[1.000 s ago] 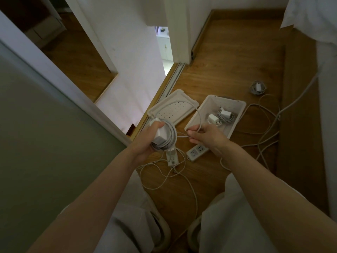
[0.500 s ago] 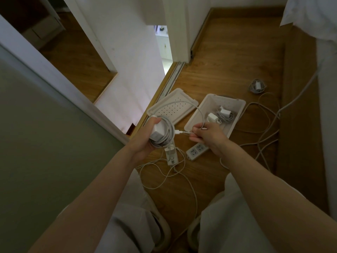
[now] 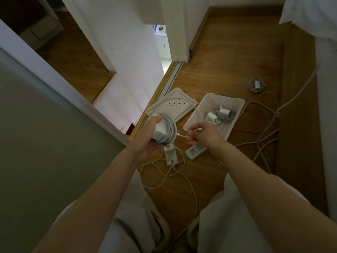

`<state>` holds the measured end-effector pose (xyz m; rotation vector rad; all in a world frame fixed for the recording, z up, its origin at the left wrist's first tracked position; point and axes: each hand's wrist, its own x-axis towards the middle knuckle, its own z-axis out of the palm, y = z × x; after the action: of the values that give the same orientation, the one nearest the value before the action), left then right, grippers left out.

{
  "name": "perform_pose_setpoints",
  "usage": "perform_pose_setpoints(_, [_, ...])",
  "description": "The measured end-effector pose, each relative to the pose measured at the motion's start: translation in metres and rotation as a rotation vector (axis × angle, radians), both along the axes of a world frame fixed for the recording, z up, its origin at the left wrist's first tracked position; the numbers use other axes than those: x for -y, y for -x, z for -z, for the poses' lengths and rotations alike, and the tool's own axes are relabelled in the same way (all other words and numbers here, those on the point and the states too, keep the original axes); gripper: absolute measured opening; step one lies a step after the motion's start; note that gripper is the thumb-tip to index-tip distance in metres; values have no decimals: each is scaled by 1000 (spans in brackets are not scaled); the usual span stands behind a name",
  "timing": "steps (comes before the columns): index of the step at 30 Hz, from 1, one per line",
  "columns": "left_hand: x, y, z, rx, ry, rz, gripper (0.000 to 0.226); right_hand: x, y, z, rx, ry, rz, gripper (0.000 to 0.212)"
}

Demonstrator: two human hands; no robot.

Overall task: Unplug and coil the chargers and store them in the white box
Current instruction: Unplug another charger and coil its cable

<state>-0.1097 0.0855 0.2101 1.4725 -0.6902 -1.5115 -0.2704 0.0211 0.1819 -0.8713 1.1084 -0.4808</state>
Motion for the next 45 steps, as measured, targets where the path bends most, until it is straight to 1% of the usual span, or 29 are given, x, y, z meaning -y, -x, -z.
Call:
perform_pose_setpoints(2, [0, 1, 2, 20, -10, 30, 29, -1, -2, -2, 37, -2, -37, 8])
perform_pose_setpoints(4, [0, 4, 5, 32, -13, 58, 30, -3, -4, -4, 125, -51, -55, 5])
perform_pose_setpoints(7, [-1, 7, 9, 10, -13, 58, 34, -3, -5, -5, 201, -94, -86, 19])
perform_pose_setpoints(10, [-1, 11, 12, 48, -22, 63, 35, -5, -7, -6, 144, -36, -187, 19])
perform_pose_setpoints(12, [0, 13, 17, 109, -52, 53, 36, -7, -12, -6, 72, 14, -248, 28])
perform_pose_setpoints(14, [0, 15, 22, 170, -66, 39, 39, -10, -15, -2, -2, 105, -301, 39])
perform_pose_setpoints(15, [0, 16, 24, 173, -74, 27, 41, -12, -16, 0, -69, 185, -311, 42])
perform_pose_setpoints(17, [0, 16, 29, 144, -104, -9, 49, -16, -18, 2, -214, 412, -241, 43])
perform_pose_setpoints(18, [0, 16, 30, 134, -119, -34, 51, -18, -19, 3, -238, 509, -177, 50])
perform_pose_setpoints(19, [1, 16, 31, 123, -128, -63, 48, -20, -20, 6, -220, 574, -134, 60])
perform_pose_setpoints(20, [1, 15, 32, 103, -131, -91, 43, -22, -21, 8, -187, 613, -130, 69])
perform_pose_setpoints(21, [2, 14, 33, 75, -130, -114, 38, -24, -21, 9, -154, 639, -158, 73])
perform_pose_setpoints(22, [3, 13, 31, 48, -125, -130, 35, -27, -21, 6, -129, 661, -211, 72])
perform_pose_setpoints(24, [2, 10, 28, 22, -118, -124, 36, -30, -18, 3, -102, 747, -317, 56])
perform_pose_setpoints(27, [2, 5, 30, 59, -142, -107, 37, -32, -16, -2, -158, 874, -409, 34])
perform_pose_setpoints(29, [2, 5, 32, 106, -173, -104, 41, -32, -17, -3, -242, 854, -416, 24])
perform_pose_setpoints(32, [3, 5, 36, 107, -208, -97, 48, -32, -19, -4, -310, 885, -366, 8])
perform_pose_setpoints(36, [9, 3, 36, 118, -210, -102, 44, -33, -20, -3, -344, 951, -323, 4])
perform_pose_setpoints(38, [12, 1, 34, 139, -218, -96, 43, -32, -19, -3, -352, 999, -278, 12])
perform_pose_setpoints(40, [15, -1, 34, 160, -234, -99, 47, -32, -19, -3, -341, 1035, -263, 18])
perform_pose_setpoints(43, [17, -2, 34, 205, -252, -102, 56, -34, -19, -5, -320, 1054, -244, 16])
perform_pose_setpoints(44, [17, -2, 36, 239, -247, -104, 58, -35, -19, -8, -314, 1060, -228, 15])
perform_pose_setpoints(45, [17, -4, 38, 311, -242, -112, 59, -36, -20, -10, -299, 1058, -198, 17])
